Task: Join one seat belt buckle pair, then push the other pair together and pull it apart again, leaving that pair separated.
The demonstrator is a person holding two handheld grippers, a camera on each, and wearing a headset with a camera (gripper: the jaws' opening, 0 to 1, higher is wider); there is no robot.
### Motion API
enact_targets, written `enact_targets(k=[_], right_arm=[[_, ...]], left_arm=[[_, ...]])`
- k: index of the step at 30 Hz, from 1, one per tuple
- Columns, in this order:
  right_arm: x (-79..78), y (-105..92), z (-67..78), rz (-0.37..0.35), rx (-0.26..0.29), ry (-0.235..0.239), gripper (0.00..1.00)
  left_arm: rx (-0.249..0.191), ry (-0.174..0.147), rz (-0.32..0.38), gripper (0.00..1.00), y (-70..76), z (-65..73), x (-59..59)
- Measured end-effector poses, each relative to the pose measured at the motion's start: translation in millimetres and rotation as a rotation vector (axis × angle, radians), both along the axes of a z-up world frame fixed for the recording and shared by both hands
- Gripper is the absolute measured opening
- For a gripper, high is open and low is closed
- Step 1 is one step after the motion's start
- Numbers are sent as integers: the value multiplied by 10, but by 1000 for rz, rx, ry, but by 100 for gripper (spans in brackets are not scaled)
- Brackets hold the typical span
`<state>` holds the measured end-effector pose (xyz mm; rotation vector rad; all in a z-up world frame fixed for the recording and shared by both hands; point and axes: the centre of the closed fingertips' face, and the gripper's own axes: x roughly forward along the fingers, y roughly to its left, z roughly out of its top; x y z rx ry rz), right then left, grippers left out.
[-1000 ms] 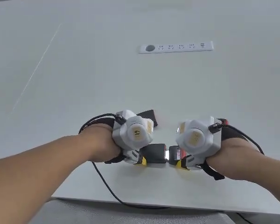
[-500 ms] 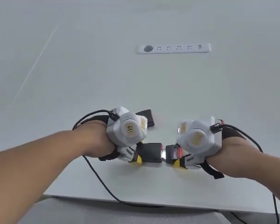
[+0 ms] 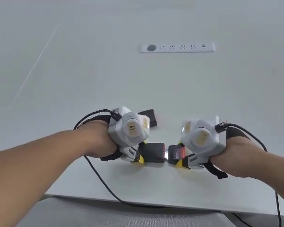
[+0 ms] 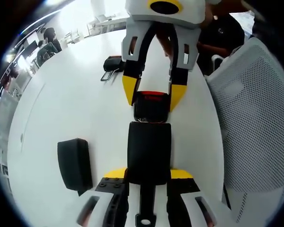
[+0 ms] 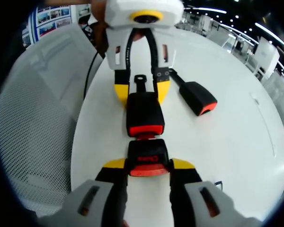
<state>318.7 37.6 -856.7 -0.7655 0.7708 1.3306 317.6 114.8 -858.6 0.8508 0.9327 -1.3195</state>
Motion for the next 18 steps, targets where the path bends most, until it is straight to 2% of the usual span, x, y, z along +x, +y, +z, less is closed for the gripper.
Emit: enact_targets(k=[7, 18], right_arm=[[-3, 8, 0, 10, 3, -6, 33], [-6, 12, 2, 13, 3, -15, 34]], left_arm=[[-4, -3, 6, 31, -2, 4, -7], [18, 1, 10, 33, -5, 4, -6]])
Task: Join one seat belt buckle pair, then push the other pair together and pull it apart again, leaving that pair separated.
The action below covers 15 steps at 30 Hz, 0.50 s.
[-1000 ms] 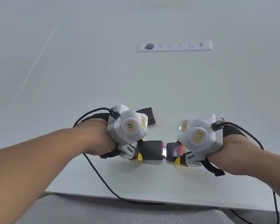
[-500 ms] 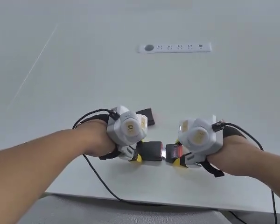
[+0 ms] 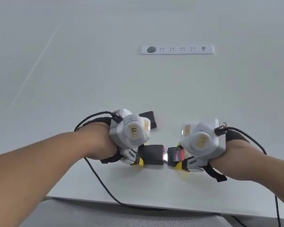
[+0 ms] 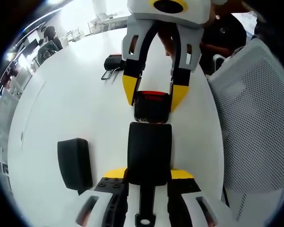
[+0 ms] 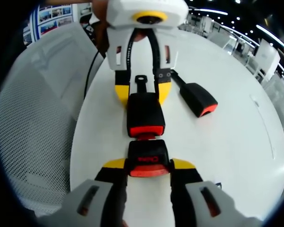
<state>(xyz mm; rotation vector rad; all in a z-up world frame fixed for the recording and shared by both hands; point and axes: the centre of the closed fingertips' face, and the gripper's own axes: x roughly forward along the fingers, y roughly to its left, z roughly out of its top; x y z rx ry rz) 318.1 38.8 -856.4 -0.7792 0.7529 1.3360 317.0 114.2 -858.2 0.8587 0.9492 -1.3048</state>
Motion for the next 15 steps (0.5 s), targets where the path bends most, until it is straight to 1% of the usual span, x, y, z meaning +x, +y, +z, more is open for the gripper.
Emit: enact_targets(k=[3, 8, 11, 13, 15], right_arm=[[5, 2, 0, 2, 4, 3, 34], [1, -4, -8, -11, 7, 10, 35], [2, -4, -2, -19, 10, 13, 35], [5, -2, 20, -27, 17, 12, 35], [2, -2, 77, -27, 27, 8, 35]], left_arm=[[7, 0, -2, 33, -4, 1, 1], [7, 2, 8, 33, 1, 3, 2], [5, 19, 39, 34, 5, 7, 14], [18, 14, 39, 33, 10, 9, 7], [20, 5, 34, 33, 16, 28, 2]])
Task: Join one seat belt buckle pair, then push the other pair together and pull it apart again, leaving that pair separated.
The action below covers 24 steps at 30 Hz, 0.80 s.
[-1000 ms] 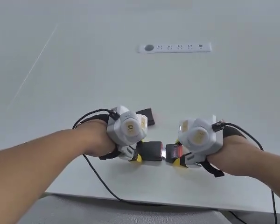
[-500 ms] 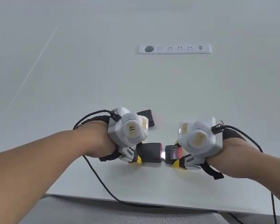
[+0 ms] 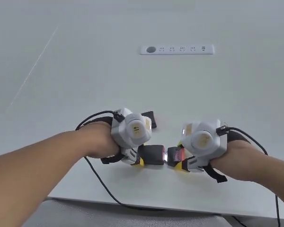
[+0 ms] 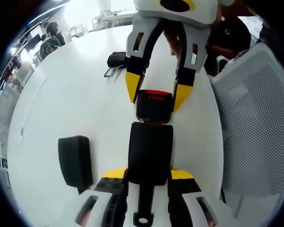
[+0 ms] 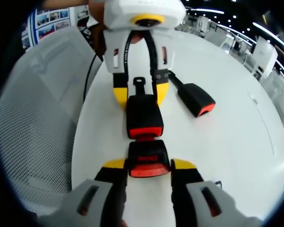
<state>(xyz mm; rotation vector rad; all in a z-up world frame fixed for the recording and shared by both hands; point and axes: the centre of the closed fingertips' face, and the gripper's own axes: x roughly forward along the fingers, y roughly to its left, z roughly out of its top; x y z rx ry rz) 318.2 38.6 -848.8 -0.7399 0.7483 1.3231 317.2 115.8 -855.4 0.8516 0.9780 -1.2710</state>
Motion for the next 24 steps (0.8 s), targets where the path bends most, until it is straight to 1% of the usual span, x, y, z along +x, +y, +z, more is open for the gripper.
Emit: enact_targets(k=[4, 6, 7, 8, 9, 10, 12, 13, 14, 17, 18, 20, 21, 24], right_arm=[[4, 6, 135, -6, 25, -4, 35], [18, 9, 183, -10, 35, -9, 35], [20, 13, 214, -10, 41, -11, 35], [25, 15, 240, -10, 46, -18, 35], [26, 12, 254, -10, 49, -18, 35], [28, 8, 266, -10, 50, -19, 35], [58, -20, 301, -14, 56, -31, 35], [70, -34, 306, -17, 56, -31, 34], [87, -51, 306, -21, 55, -32, 34], [136, -137, 302, -23, 47, -38, 34], [155, -162, 302, -26, 46, -42, 34], [201, -220, 308, -33, 43, -47, 33], [239, -268, 317, -45, 42, -51, 33], [353, -397, 336, -69, 32, -62, 33]], left_arm=[[-3, -12, 15, 33, 29, 112, 17], [-33, -31, 26, 35, 7, 215, 50], [-43, -35, 33, 36, 5, 265, 56], [-46, -41, 34, 36, 5, 281, 63], [-59, -69, 32, 35, 2, 337, 109], [-61, -81, 32, 34, 8, 369, 132], [-87, -108, 59, 34, 7, 470, 232], [-98, -116, 70, 34, 5, 497, 273], [-105, -122, 83, 34, 10, 515, 319], [-97, -142, 102, 36, 74, 525, 463], [-97, -144, 105, 37, 82, 524, 480], [-103, -145, 125, 37, 103, 532, 553], [-111, -149, 142, 37, 108, 542, 606], [-114, -158, 152, 38, 121, 539, 701]])
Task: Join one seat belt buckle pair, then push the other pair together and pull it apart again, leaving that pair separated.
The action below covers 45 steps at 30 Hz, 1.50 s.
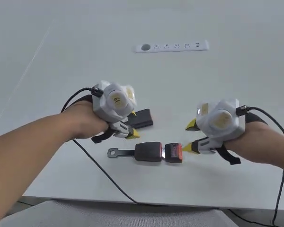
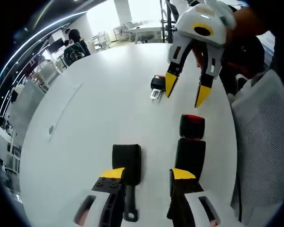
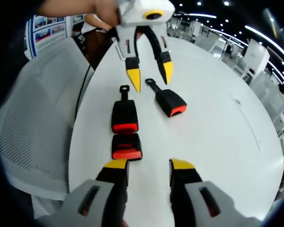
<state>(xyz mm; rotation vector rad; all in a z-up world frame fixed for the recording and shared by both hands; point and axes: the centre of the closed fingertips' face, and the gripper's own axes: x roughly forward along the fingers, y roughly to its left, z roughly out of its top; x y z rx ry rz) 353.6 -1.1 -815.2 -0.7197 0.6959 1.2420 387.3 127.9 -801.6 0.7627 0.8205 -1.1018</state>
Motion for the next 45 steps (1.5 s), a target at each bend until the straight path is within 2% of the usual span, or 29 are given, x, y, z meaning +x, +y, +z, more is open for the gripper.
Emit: enact_targets(k=[6, 9, 16, 19, 21, 24, 26, 28, 30, 32, 34, 36, 39, 45], right_arm=[[277, -301, -32, -41, -39, -24, 34], [379, -445, -68, -67, -54, -19, 34], [509, -729, -187, -115, -78, -6, 34], [510, -761, -227, -103, -87, -21, 35], [495, -757, -218, -99, -93, -15, 35], [487, -777, -260, -103, -89, 11, 35], [497, -773, -276, -118, -70, 29, 35], [492, -779, -291, -96, -85, 20, 34], [481, -769, -295, -88, -85, 28, 34], [486, -757, -294, -75, -97, 30, 33], [474, -759, -298, -47, -120, 20, 32], [481, -764, -298, -42, -118, 28, 32], [482, -767, -302, -30, -121, 30, 32], [490, -751, -302, -13, -129, 18, 32]], left_arm=[[25, 2, 13, 39, 68, -137, 177], [32, -5, 17, 40, 80, -178, 256], [46, 14, 26, 43, 136, -302, 392], [43, 35, 12, 43, 108, -353, 379], [62, 46, 1, 42, 120, -419, 374], [77, 68, -17, 35, 124, -483, 336], [89, 60, -40, 35, 126, -484, 328], [88, 58, -44, 32, 124, -476, 352], [88, 62, -45, 32, 109, -467, 327], [99, 51, -84, 32, 88, -458, 290], [124, 27, -141, 31, 82, -459, 267], [144, 11, -185, 32, 84, -479, 250], [131, 27, -173, 31, 80, -463, 255], [122, 31, -178, 31, 59, -454, 248]])
